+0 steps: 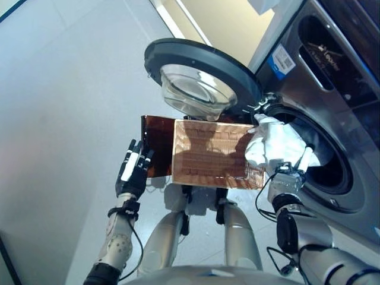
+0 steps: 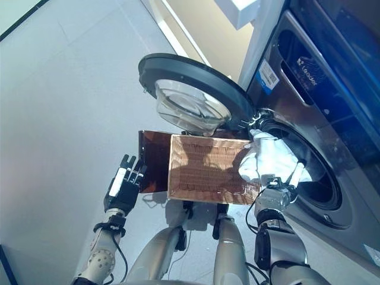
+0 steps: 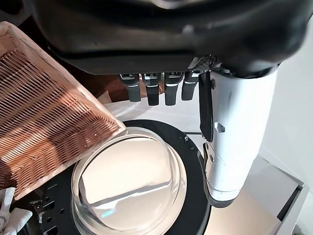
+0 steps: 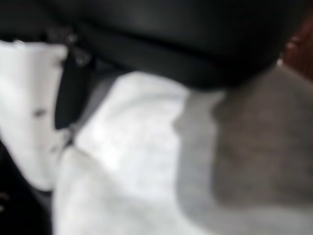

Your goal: Pick up the clothes and place them into the washing machine

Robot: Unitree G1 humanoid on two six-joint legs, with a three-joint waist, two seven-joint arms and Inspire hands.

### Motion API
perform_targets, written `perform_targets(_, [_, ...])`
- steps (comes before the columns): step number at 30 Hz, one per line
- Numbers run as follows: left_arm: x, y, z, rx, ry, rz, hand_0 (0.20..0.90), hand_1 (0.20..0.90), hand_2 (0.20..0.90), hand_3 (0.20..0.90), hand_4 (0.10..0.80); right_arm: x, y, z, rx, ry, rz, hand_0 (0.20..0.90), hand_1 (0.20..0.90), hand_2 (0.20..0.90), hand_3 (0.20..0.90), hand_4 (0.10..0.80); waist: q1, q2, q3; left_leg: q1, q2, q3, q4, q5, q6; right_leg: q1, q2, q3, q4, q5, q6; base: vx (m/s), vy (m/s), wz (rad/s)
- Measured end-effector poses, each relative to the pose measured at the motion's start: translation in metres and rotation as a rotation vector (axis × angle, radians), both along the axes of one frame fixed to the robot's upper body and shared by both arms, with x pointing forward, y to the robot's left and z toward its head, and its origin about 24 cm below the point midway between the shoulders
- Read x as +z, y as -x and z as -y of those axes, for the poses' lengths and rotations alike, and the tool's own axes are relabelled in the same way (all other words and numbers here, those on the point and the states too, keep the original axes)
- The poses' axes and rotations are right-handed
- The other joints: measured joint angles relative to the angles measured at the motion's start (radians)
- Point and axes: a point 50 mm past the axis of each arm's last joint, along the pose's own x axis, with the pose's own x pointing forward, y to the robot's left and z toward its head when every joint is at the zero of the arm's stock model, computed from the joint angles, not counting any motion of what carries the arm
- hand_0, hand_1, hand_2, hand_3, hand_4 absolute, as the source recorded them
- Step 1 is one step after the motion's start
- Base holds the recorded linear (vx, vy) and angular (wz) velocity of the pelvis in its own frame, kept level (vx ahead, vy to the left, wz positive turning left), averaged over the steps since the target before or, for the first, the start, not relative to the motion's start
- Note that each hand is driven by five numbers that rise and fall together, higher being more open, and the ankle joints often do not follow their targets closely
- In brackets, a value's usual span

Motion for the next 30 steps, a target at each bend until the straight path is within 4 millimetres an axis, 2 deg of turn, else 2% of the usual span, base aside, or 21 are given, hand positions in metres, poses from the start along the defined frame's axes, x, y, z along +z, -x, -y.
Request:
perform_targets(3, [0.001,-0.001,0.000,0.005,-0.002,0.007,0.900,0.900,0.900,0.900,0.800,-0.002,0.003,-0.001,0.003,0.004,0.004,0.200,0.200,0.200,0.200,0.300,-0.004,0.000,0.000,0.000,0.000,0.002,0.000,0.000,0.000,-0.001,0.001,0.003,0.001,0.000,0.000,-0.005,0.014,-0.05])
perform_targets(8, [0.003,-0.002,-0.002,0.020,-0.005,0.023,0.900,0.900,0.900,0.900,0.800,-0.015,0.019,-0.001,-0.004,0.011,-0.004,0.200,0.200,0.200,0.200,0.300,-0.027,0.000,0.000,-0.002,0.000,0.006,-0.002,-0.001,0.000,-0.007,0.001,0.007,0.002,0.000,0.000,-0.003,0.009,-0.01])
perform_targets(13, [0.005,-0.003,-0.003,0.034,-0.009,0.036,0.900,0.900,0.900,0.900,0.800,-0.016,0.025,0.005,-0.057,0.012,-0.009,0.200,0.200,0.200,0.200,0.300,-0.037,0.000,0.000,-0.016,0.000,0.017,-0.002,0.000,0.000,-0.028,0.003,0.019,0.006,0.002,0.001,-0.009,0.015,-0.06])
perform_targets(16, [0.005,-0.003,-0.004,0.032,-0.014,0.037,0.900,0.900,0.900,0.900,0.800,-0.005,0.016,0.011,-0.089,-0.003,0.009,0.200,0.200,0.200,0.200,0.300,-0.034,0.001,-0.001,-0.017,-0.001,0.019,-0.002,0.000,0.000,-0.036,0.004,0.031,0.009,0.003,0.002,0.003,0.018,-0.05])
perform_targets(25, [0.006,0.000,-0.015,0.025,-0.061,0.029,0.900,0.900,0.900,0.900,0.800,0.052,-0.009,0.053,-0.231,-0.027,0.084,0.200,0.200,0.200,0.200,0.300,-0.016,0.014,-0.008,-0.025,-0.006,0.022,-0.002,0.001,-0.001,-0.055,0.001,0.044,0.028,0.003,0.002,0.001,0.000,0.00])
perform_targets(30, [0.015,-0.002,-0.015,0.011,-0.063,0.072,0.900,0.900,0.900,0.900,0.800,0.074,-0.016,0.062,-0.254,-0.016,0.089,0.200,0.200,0.200,0.200,0.300,-0.004,0.032,-0.013,-0.060,-0.015,0.027,-0.001,0.010,0.003,-0.107,-0.007,0.057,0.053,0.001,0.003,-0.021,-0.006,-0.06])
